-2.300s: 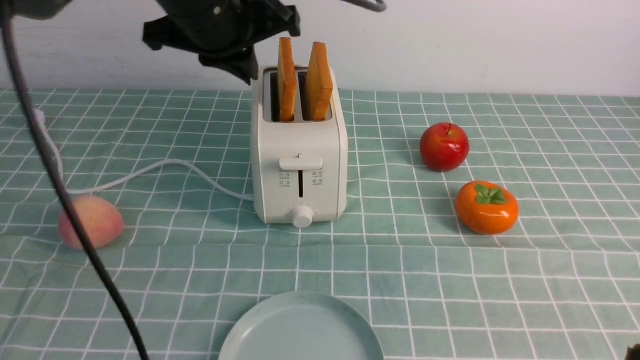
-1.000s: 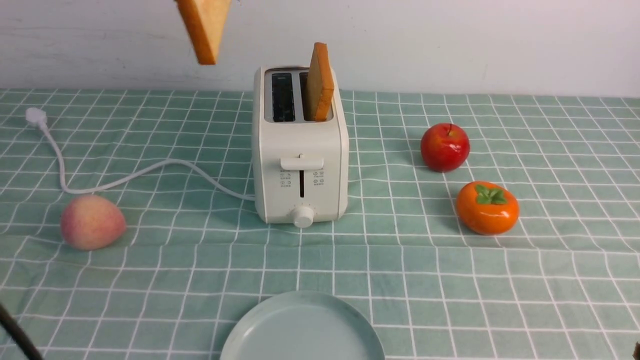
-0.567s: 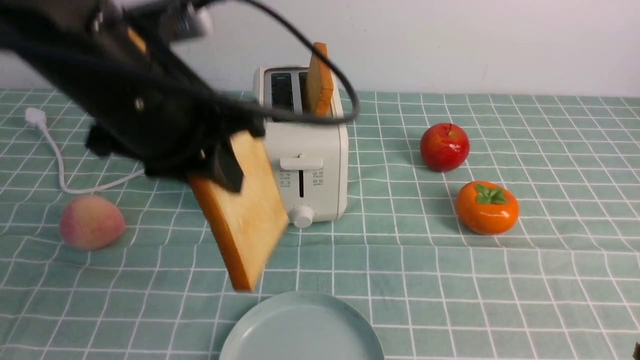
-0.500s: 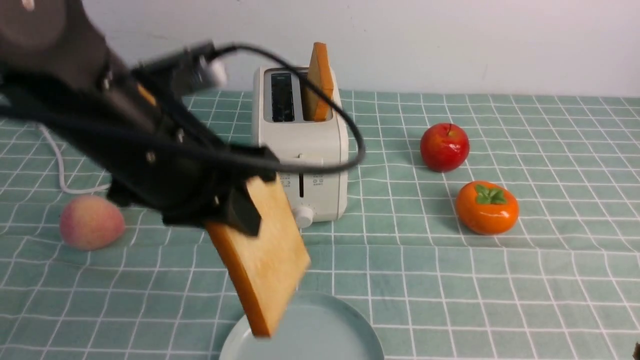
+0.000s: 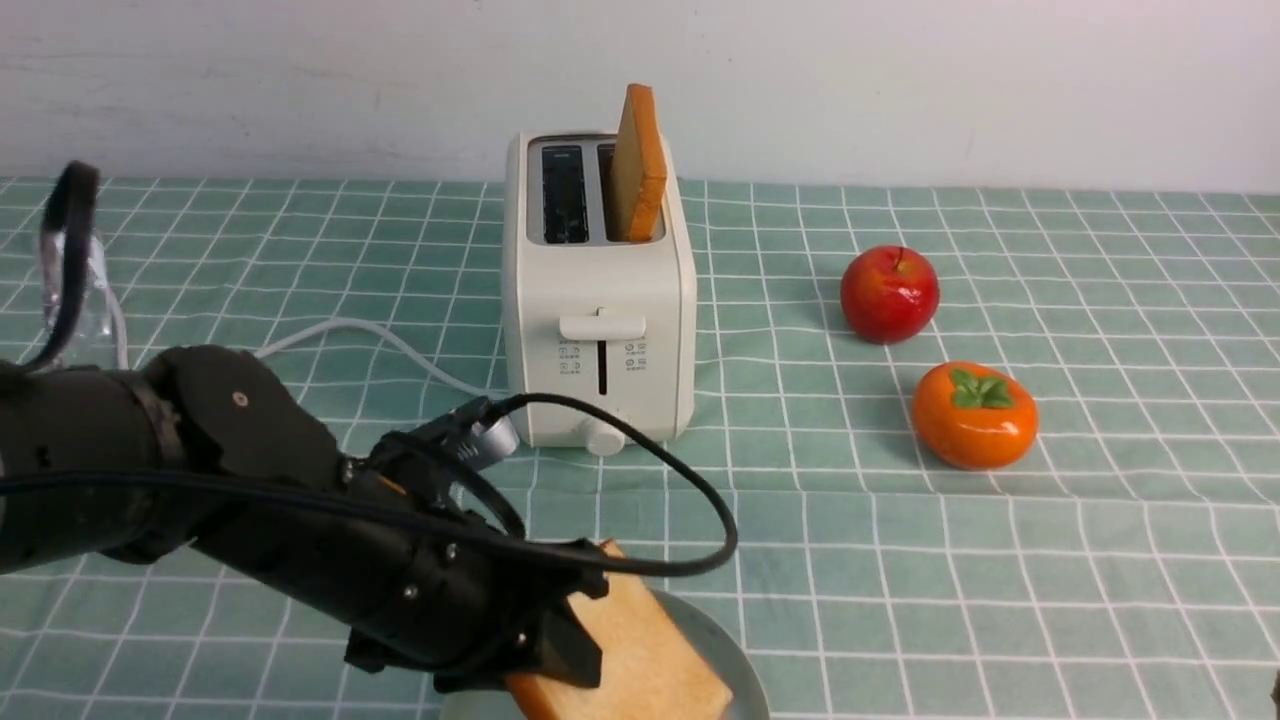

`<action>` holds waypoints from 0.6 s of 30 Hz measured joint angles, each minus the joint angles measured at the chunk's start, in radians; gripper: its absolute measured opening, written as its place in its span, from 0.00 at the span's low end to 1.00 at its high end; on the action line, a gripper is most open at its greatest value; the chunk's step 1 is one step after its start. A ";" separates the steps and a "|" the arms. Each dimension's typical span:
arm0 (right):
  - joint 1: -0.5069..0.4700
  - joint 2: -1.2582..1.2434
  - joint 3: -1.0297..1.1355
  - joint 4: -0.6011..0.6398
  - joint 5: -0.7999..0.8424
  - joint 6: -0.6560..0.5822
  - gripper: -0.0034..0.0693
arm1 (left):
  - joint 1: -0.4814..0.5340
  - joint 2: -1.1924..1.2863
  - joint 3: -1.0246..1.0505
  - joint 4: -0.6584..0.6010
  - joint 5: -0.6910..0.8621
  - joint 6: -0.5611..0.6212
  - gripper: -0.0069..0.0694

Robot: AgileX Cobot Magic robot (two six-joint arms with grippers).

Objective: Take toasted bread from bread machine on blue coffee table place on plate.
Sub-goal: 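Place the slice of bread on the plate with the left gripper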

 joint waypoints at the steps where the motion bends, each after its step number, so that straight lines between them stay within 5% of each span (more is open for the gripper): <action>1: 0.000 0.000 0.000 0.000 -0.005 0.010 0.08 | 0.000 0.022 0.000 0.001 -0.002 0.000 0.36; 8: 0.000 0.007 -0.006 -0.006 -0.015 0.078 0.08 | 0.001 0.055 0.000 0.092 0.005 -0.015 0.50; 18: 0.000 0.212 -0.237 -0.086 0.005 0.178 0.10 | 0.001 -0.060 0.000 0.460 0.051 -0.310 0.30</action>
